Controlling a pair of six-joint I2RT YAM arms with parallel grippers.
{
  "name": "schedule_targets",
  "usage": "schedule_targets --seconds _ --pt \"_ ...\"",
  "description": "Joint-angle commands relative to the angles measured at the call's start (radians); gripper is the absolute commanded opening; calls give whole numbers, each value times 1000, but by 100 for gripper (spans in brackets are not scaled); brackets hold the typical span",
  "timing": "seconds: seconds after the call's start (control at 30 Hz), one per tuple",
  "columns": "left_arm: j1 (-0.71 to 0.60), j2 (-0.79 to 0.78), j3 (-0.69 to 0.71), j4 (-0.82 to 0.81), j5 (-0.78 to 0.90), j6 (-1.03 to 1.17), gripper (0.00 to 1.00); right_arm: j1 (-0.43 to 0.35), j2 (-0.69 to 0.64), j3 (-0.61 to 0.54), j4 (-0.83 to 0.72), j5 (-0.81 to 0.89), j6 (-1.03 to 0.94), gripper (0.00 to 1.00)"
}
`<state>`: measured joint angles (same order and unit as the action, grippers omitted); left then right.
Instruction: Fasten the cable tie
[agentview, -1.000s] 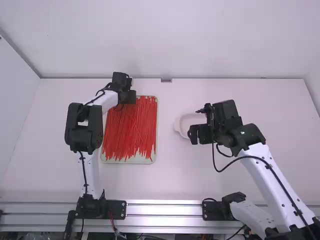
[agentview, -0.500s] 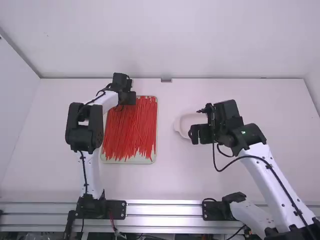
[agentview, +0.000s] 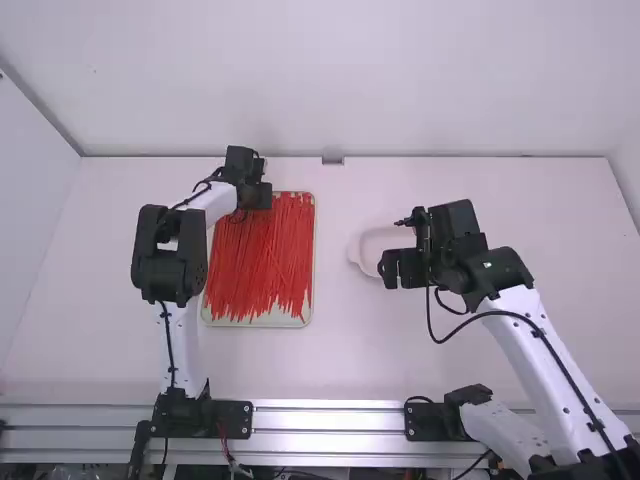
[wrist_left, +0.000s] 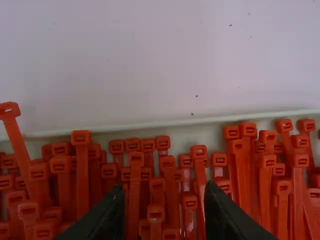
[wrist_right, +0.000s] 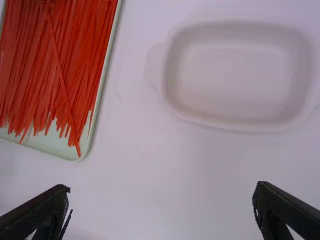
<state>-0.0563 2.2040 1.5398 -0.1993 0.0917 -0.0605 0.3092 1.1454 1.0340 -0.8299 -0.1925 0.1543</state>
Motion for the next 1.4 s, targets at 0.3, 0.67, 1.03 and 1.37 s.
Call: schedule_targets --seconds 0.3,0.67,1.03,1.37 --pt "4 22 21 -11 -6 -8 38 0 5 32 -1 -2 6 98" --pt "1 22 19 -15 -6 -25 35 -2 5 32 -2 -1 6 98" --pt "10 22 11 -26 -7 -24 31 -2 5 32 -5 -2 6 98" --pt "10 22 -19 11 -6 -25 30 -2 5 32 -9 -16 3 98"
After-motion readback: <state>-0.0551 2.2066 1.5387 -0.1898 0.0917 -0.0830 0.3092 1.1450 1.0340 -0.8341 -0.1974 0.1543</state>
